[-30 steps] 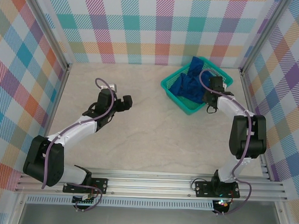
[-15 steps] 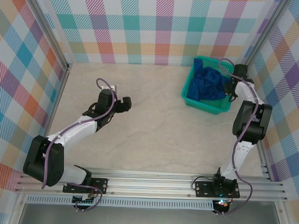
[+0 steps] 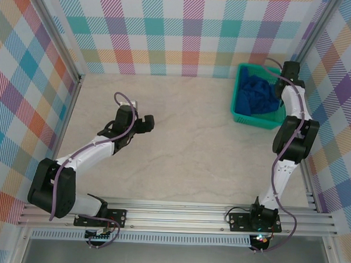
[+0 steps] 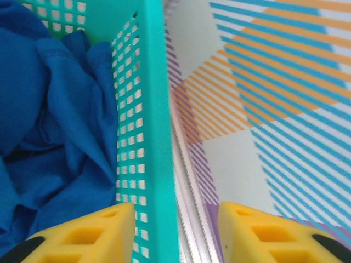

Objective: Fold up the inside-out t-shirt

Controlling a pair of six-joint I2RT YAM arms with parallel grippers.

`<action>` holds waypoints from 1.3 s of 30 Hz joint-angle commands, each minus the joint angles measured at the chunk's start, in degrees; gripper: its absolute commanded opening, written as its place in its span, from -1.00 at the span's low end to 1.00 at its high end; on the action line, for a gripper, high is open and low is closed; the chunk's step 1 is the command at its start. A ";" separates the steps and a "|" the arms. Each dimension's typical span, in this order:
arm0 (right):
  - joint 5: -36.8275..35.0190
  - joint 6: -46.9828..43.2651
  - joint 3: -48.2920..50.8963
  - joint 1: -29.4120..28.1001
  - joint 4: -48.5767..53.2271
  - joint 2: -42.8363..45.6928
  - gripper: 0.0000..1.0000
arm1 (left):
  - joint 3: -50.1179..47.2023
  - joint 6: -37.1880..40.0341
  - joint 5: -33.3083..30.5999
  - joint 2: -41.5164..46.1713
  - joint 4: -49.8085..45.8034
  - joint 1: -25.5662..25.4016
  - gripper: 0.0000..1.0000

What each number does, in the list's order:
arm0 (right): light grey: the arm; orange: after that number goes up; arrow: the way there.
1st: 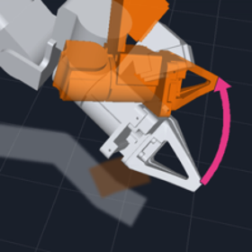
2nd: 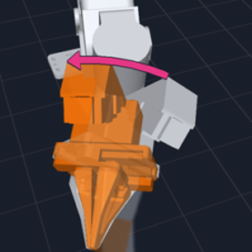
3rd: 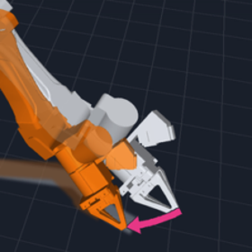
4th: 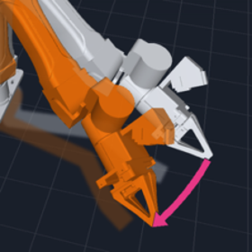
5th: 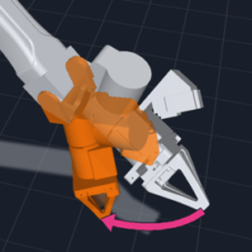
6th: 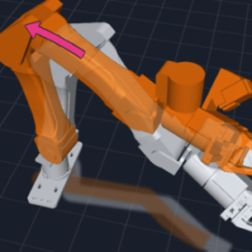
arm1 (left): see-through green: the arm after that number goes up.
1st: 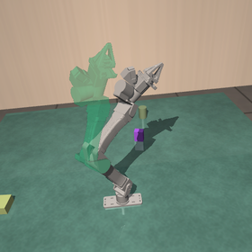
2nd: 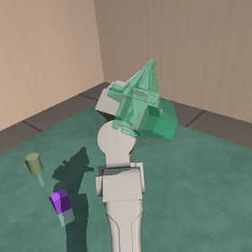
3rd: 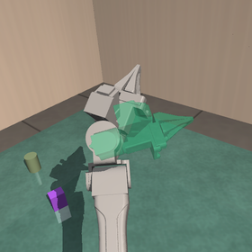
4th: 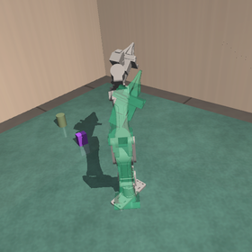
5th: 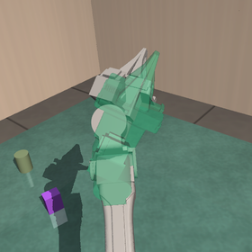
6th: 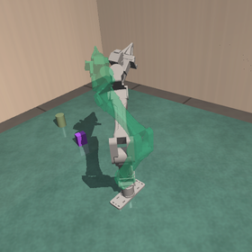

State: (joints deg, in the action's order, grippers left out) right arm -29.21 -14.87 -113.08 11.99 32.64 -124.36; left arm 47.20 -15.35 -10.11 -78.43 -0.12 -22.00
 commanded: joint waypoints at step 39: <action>37.22 22.78 -2.07 -8.31 -4.52 16.20 -1.00 | -0.77 -2.23 -2.14 8.30 -5.90 -0.91 1.00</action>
State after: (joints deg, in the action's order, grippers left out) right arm 1.06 3.88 -120.44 4.93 39.97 -124.95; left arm 47.68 -15.86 -10.13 -72.51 -6.02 -22.48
